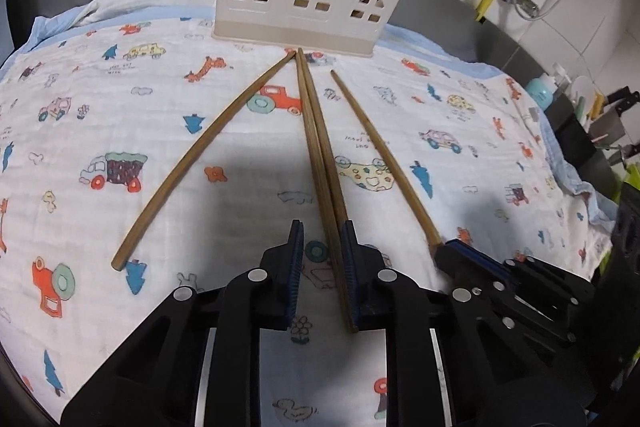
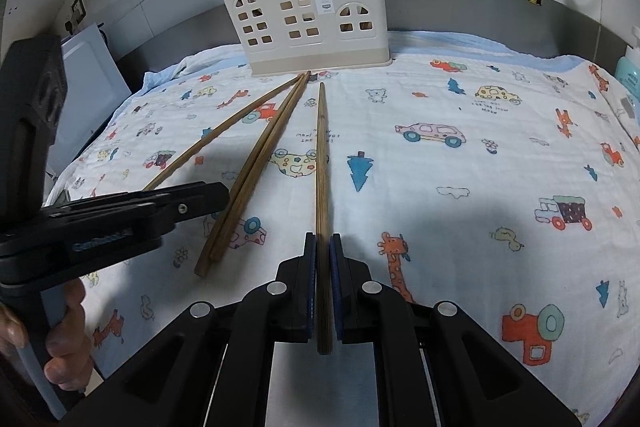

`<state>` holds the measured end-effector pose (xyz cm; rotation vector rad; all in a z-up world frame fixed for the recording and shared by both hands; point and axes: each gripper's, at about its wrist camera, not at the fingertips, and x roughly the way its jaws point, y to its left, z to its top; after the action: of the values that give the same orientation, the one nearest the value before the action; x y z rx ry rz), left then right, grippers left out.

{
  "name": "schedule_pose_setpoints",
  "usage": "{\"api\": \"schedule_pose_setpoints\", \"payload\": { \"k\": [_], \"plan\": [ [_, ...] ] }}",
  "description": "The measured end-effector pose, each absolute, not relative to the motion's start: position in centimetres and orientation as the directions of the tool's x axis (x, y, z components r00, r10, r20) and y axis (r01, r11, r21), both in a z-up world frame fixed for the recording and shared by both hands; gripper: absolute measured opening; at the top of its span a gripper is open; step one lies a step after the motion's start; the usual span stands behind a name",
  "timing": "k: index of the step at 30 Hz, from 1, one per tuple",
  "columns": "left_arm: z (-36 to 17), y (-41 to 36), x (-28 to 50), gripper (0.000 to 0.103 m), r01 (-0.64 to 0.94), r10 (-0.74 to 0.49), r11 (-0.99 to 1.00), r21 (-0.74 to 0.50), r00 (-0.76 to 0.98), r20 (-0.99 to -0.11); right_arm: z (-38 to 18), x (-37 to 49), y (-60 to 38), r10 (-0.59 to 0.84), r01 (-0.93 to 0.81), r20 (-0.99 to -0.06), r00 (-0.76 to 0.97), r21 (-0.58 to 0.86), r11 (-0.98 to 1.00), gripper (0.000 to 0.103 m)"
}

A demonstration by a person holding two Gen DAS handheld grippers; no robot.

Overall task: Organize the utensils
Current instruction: 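Lift the held chopsticks with both tools toward the cream caddy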

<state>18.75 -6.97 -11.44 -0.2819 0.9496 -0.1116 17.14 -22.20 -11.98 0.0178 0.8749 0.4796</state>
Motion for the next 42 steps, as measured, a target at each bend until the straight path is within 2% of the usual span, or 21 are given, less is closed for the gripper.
{"api": "schedule_pose_setpoints", "payload": {
  "k": [4,19,22,32,42],
  "plan": [
    [-11.6,-7.5,18.9,0.014,-0.027,-0.192,0.966,-0.255,0.585,-0.788,-12.1,17.2,-22.5,0.418,-0.399,-0.732,0.539,0.215,0.891,0.007],
    [-11.6,-8.2,19.3,0.013,-0.056,-0.154,0.972,-0.226,0.575,-0.803,-12.3,17.3,-22.6,0.425,-0.399,-0.729,0.536,0.225,0.889,0.007],
    [-11.9,-7.6,19.7,0.009,-0.077,-0.162,0.966,-0.247,0.565,-0.809,-12.3,17.3,-22.6,0.426,-0.4,-0.729,0.536,0.225,0.889,0.007],
    [-11.9,-8.2,19.5,0.009,-0.034,-0.13,0.983,-0.179,0.56,-0.818,-12.3,17.3,-22.6,0.428,-0.4,-0.727,0.537,0.227,0.888,0.007],
    [-11.8,-7.6,19.8,0.007,0.007,-0.184,0.977,-0.215,0.546,-0.818,-12.2,17.0,-21.8,0.387,-0.405,-0.735,0.556,0.167,0.899,0.007]
  ]
}}
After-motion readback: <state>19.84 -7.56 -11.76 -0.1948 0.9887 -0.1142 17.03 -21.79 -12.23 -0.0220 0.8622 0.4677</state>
